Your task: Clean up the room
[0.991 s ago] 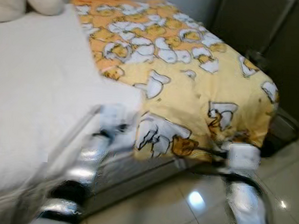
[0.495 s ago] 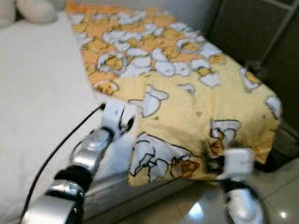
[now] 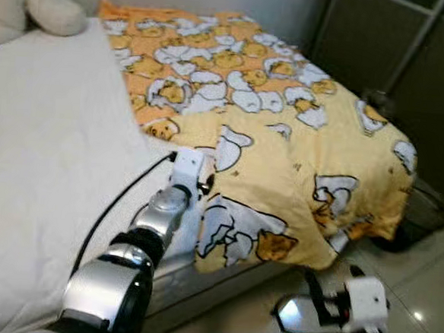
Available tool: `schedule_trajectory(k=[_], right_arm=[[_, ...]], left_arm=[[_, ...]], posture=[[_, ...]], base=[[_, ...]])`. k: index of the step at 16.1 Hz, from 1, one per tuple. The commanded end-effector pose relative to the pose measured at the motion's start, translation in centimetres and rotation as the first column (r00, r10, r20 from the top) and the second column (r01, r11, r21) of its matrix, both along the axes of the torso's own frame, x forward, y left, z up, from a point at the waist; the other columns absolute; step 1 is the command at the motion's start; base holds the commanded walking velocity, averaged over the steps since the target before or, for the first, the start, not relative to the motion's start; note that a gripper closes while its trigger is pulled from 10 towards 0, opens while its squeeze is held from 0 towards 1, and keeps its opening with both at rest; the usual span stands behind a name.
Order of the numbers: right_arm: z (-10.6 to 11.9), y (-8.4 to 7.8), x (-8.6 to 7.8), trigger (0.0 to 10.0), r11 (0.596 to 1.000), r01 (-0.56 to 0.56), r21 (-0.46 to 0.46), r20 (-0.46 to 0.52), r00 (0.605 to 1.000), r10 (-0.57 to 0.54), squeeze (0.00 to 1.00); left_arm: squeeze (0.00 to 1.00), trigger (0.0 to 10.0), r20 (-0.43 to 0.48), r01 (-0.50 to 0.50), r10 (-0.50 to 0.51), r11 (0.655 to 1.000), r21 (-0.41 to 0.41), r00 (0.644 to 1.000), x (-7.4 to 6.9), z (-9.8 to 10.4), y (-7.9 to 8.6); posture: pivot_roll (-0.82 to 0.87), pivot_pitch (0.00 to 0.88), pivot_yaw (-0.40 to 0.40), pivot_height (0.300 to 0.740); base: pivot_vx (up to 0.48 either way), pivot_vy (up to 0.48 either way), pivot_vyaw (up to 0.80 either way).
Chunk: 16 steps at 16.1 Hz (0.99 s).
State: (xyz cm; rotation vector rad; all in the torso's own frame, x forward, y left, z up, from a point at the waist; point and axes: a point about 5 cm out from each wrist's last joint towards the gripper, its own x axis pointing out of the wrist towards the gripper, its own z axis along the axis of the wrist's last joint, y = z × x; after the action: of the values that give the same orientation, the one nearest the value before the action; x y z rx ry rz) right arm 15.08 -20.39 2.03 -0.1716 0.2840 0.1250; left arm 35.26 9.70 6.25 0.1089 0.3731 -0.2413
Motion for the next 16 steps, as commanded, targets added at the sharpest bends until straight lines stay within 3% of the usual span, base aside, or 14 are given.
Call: schedule_trajectory(k=[1, 6, 11, 13, 16], right_arm=[[0.6, 0.3, -0.2, 10.0, 1.0, -0.021, 0.006, 0.014, 1.0, 0.021, 0.0], [1.8, 0.6, -2.2, 10.0, 0.999, -0.052, 0.001, -0.01, 0.999, 0.052, 0.0], [2.3, 0.4, -2.8, 10.0, 0.998, -0.065, -0.012, -0.038, 0.997, 0.064, 0.0], [2.3, 0.5, -2.9, 10.0, 0.997, -0.073, -0.014, -0.051, 0.996, 0.072, 0.0], [2.7, 0.5, -2.8, 10.0, 0.996, -0.085, -0.024, -0.055, 0.995, 0.084, 0.0]], left_arm=[[0.0, 10.0, 0.006, -0.005, 0.005, 0.999, 0.043, 1.0, -0.3, -0.4, -0.2], [0.0, 10.0, -0.08, -0.052, 0.054, 0.998, 0.035, 0.995, -2.2, -3.0, -0.2], [0.0, 10.0, -0.164, -0.067, 0.067, 0.998, 0.006, 0.984, -4.8, -5.8, -0.9], [0.0, 10.0, -0.202, -0.088, 0.078, 0.995, -0.04, 0.976, -5.4, -6.3, -1.3], [0.0, 10.0, -0.194, -0.067, 0.063, 0.998, -0.015, 0.979, -5.3, -6.2, -2.0]], posture=[[-0.19, 0.004, -0.046, 0.74], [-0.23, 0.079, -0.072, 0.74], [-0.24, 0.103, -0.092, 0.74], [-0.24, 0.109, -0.096, 0.74], [-0.25, 0.12, -0.103, 0.74]], base=[[0.0, 0.0, 0.0], [0.0, 0.0, 0.0], [0.0, 0.0, 0.0], [0.0, 0.0, 0.0], [0.0, 0.0, 0.0]])
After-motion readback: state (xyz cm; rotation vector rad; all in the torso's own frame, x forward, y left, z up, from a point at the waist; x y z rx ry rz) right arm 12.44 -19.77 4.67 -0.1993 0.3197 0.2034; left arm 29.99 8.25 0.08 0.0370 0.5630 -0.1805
